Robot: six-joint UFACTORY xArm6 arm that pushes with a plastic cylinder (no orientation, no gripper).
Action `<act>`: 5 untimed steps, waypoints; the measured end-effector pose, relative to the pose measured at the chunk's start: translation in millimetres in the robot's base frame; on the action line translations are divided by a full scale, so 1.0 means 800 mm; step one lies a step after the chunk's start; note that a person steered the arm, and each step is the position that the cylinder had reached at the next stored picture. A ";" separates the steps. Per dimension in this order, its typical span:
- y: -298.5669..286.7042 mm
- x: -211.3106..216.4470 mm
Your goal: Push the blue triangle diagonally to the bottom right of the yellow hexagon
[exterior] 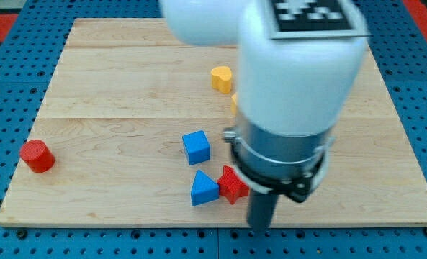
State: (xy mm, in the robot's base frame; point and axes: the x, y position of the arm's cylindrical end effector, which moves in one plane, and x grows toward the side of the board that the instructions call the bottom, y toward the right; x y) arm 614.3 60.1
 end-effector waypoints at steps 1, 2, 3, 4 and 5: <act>-0.035 0.004; -0.067 0.003; -0.117 0.002; -0.131 -0.011; -0.114 -0.053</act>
State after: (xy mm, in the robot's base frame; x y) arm 571.9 -31.0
